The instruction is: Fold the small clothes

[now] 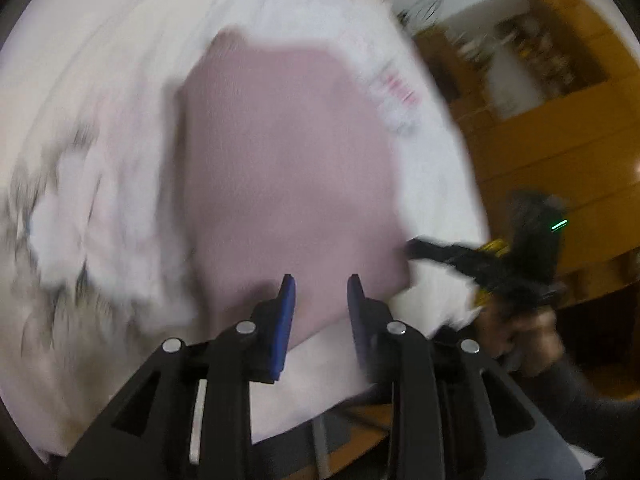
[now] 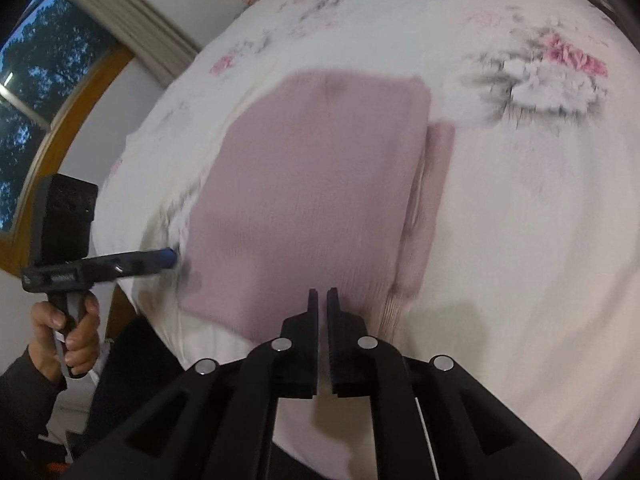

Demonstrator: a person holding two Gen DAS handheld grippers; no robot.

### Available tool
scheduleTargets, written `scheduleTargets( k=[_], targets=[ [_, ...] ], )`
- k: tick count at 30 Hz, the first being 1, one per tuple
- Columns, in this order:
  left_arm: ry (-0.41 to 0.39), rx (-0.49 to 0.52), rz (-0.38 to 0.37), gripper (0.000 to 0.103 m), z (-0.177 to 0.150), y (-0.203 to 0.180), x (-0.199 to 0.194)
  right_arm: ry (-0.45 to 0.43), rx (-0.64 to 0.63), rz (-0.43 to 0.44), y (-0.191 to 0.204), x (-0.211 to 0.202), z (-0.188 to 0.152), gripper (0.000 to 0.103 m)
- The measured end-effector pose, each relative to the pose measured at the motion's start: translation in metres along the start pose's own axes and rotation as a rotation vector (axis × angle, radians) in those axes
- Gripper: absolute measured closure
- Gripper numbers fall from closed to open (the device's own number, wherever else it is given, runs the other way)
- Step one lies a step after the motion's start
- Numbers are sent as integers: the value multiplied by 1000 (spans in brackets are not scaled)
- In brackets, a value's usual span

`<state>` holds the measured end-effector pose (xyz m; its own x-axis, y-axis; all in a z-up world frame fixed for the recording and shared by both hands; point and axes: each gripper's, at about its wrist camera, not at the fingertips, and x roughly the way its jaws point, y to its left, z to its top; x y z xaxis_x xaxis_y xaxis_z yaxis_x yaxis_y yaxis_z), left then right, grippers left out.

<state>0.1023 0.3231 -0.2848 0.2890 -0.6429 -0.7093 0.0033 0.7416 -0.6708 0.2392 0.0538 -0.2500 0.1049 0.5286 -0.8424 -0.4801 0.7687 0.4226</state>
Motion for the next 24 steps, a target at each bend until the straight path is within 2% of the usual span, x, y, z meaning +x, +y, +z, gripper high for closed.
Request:
scheduleTargets(
  k=[3,5,7,8,9,10,11,12,13,14,15,16,18,19,21,23,24],
  targets=[
    [20,-57,9,81,-12,17,18,88,-24,-97,-4,37,-12,103],
    [9,-79,8,81,-15,17,16,80,-14,-104,-4,40,-15,103],
    [-5,-70,16,72,-23,14,-3,66,13,-97,1,32,-13,101],
    [-19,-53,18,60,-28,6,-12,53,18,-95,3,24,-14,100],
    [-33,-37,26,45,-35,2,-24,41,23,-94,7,18,-16,95],
    [-57,-16,54,38,-41,-10,-34,21,33,-90,8,3,-24,87],
    [-81,2,86,26,-47,-20,-43,0,44,-85,11,-8,-29,81],
    [-115,24,139,18,-58,-32,-57,-22,57,-88,15,-19,-36,66],
    [-137,38,195,16,-63,-41,-67,-39,68,-99,19,-24,-40,47],
    [-167,60,273,13,-72,-53,-80,-64,82,-120,24,-36,-50,38],
    [-184,72,316,9,-79,-61,-89,-78,85,-138,30,-41,-55,23],
    [-211,89,400,7,-90,-75,-102,-107,78,-192,39,-54,-67,13],
    [-273,112,545,5,-110,-98,-123,-136,56,-293,46,-70,-79,4],
    [-292,121,587,4,-115,-106,-133,-162,29,-377,59,-81,-89,4],
    [-322,138,637,3,-132,-126,-150,-214,-24,-507,83,-104,-105,4],
    [-341,116,651,3,-140,-141,-165,-226,-10,-625,102,-118,-107,4],
    [-353,95,642,3,-146,-146,-177,-226,-6,-656,107,-126,-110,4]
  ],
)
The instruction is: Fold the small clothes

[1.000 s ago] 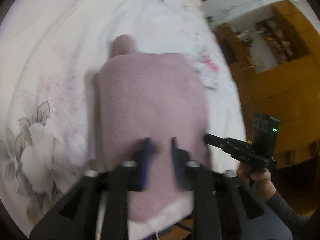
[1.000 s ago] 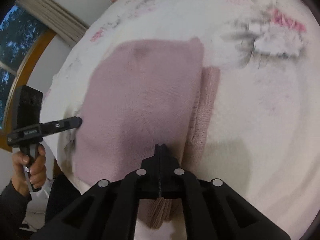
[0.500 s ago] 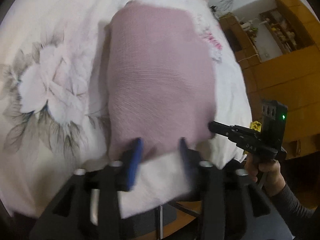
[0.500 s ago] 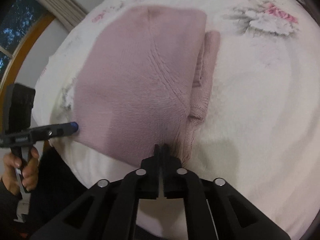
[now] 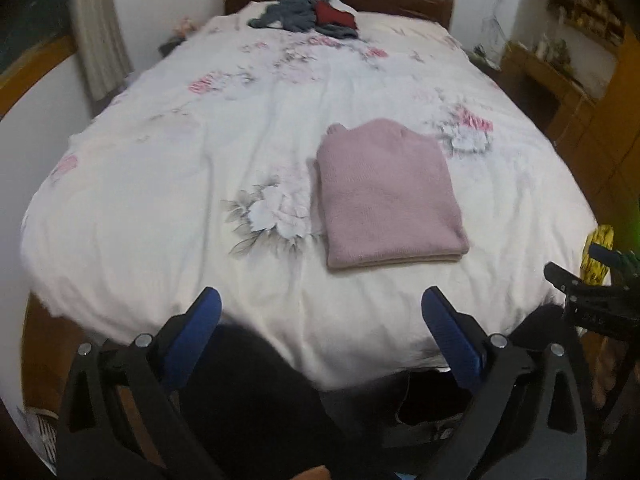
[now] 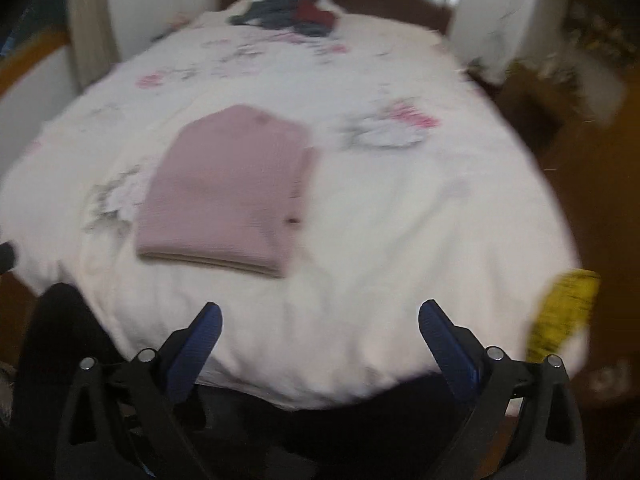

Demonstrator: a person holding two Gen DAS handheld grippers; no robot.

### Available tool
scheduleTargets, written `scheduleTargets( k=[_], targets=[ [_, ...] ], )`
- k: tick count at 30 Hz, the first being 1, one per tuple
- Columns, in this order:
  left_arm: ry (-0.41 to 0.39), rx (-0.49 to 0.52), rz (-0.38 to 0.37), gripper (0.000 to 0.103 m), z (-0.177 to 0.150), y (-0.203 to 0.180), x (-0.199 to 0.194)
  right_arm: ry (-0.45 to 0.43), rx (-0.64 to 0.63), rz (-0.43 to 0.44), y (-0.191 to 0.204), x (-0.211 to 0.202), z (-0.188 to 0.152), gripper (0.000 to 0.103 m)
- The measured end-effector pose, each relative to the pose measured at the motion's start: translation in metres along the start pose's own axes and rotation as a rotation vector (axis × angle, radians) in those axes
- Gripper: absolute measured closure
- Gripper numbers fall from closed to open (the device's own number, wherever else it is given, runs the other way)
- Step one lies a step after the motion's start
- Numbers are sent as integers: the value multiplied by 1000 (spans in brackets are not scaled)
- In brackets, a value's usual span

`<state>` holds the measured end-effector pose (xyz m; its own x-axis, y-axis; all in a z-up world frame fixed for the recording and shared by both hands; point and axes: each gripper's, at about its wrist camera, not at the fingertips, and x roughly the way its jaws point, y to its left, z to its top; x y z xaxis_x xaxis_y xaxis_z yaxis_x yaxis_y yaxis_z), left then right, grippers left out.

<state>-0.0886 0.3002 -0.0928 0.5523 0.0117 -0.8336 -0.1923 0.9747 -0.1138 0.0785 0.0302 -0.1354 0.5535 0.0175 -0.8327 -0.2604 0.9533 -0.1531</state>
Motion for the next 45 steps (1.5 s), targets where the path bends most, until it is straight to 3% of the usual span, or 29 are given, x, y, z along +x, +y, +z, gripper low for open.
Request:
scheduleTargets(
  k=[3,7,10,17,23,45],
  targets=[
    [7,-26,-16,3,-3,-4,-28,-5,-4,13,2,-45,5,4],
    [-33,29,-29,3,5,-14,-77,-25,6,77,2,-89,16,4],
    [-49,40,-42,3,11,-17,-107,-54,-12,67,10,-117,20,4],
    [-14,60,-38,3,4,-32,-121,-96,5,50,12,-160,17,4],
    [16,50,-31,3,-1,-35,-116,-95,10,37,9,-165,12,4],
    [4,49,4,3,5,-35,-114,-84,3,62,12,-161,12,4]
  ],
)
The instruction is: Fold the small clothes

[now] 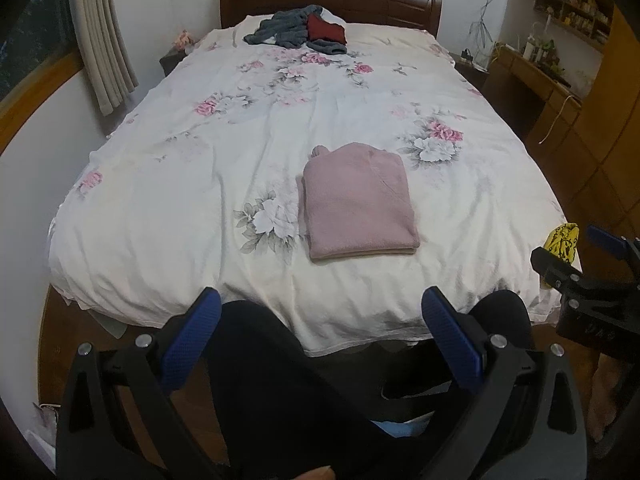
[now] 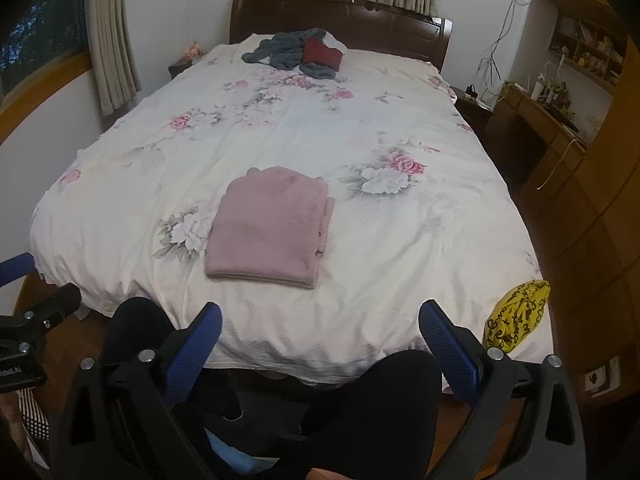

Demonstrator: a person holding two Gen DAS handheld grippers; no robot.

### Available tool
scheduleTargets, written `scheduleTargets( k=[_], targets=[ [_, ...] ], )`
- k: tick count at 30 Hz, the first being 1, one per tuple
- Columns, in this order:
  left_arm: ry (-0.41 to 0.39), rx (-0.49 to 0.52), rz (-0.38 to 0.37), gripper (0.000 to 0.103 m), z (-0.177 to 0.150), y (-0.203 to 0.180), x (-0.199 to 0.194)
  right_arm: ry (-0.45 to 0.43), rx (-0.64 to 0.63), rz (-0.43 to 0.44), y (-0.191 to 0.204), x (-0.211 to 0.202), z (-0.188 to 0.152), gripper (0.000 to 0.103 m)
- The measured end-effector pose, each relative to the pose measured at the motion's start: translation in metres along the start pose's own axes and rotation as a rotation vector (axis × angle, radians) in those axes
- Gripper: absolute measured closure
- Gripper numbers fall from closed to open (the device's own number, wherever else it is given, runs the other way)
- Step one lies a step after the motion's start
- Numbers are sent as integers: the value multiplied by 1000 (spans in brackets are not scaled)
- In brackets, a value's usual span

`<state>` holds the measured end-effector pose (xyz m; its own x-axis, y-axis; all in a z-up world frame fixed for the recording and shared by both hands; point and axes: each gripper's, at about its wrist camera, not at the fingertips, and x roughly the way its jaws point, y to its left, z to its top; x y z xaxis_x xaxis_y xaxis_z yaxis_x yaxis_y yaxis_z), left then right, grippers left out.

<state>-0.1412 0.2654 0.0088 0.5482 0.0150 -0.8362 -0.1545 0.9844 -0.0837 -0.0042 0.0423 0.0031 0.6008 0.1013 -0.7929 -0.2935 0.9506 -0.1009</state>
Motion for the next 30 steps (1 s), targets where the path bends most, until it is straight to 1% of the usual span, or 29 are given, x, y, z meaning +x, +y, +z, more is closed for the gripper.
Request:
scheduleTargets(
  k=[20,30],
  targets=[
    [-7,-1,9,3,0,1,0,8,-16,17,9,4,-2,4],
    [-7,-1,13,3,1,3,1,-12,-24,4,12,5,-3,4]
  ],
)
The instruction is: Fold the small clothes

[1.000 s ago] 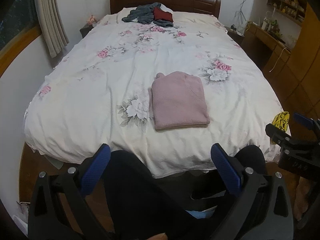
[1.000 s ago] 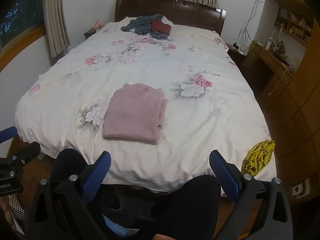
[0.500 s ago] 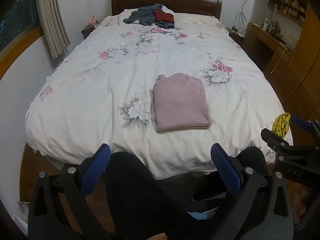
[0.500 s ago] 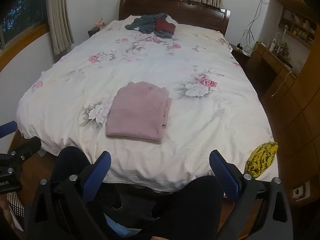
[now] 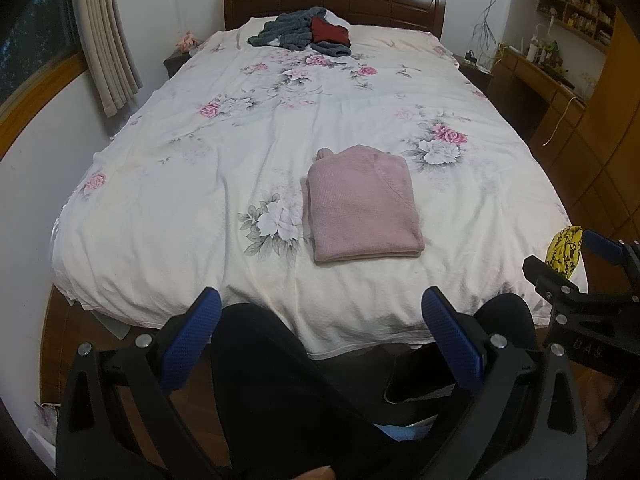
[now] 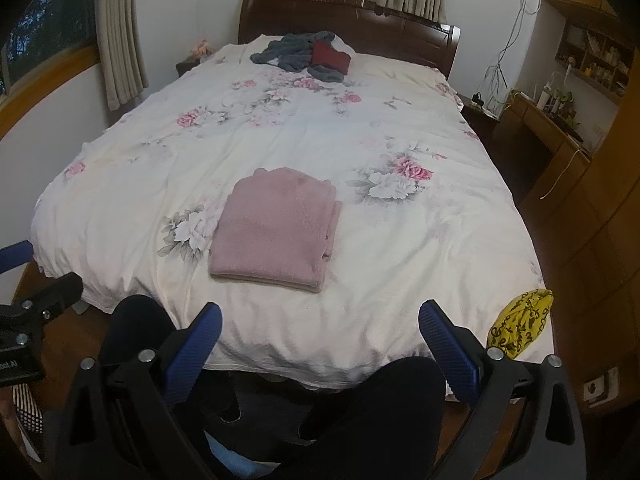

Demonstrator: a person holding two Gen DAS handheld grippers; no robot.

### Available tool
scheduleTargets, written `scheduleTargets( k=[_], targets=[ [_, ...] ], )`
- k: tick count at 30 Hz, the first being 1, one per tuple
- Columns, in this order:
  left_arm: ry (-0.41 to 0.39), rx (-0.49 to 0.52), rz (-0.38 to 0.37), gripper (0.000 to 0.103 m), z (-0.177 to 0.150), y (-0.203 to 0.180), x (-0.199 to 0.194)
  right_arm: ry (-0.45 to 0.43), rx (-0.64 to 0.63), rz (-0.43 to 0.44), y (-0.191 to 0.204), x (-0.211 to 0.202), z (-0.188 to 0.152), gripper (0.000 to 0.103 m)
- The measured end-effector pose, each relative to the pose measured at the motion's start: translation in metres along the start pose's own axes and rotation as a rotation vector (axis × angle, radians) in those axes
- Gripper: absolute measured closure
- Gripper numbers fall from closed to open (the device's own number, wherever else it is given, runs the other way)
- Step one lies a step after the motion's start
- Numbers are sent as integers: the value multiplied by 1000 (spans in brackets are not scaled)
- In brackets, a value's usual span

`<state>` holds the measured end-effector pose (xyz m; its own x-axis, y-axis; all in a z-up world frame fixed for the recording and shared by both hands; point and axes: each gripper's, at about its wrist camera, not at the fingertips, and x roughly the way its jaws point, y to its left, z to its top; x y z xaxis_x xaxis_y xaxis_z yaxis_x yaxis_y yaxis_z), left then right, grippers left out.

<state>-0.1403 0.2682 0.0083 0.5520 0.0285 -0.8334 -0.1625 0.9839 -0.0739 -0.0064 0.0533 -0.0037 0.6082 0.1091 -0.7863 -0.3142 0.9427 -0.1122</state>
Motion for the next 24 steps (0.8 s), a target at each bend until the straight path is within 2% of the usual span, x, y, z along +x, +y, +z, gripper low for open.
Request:
scheduleTargets(
  k=[24],
  targets=[
    [3,13,4,3,3,4,4,17,13,11,3,7,-2,4]
  ],
)
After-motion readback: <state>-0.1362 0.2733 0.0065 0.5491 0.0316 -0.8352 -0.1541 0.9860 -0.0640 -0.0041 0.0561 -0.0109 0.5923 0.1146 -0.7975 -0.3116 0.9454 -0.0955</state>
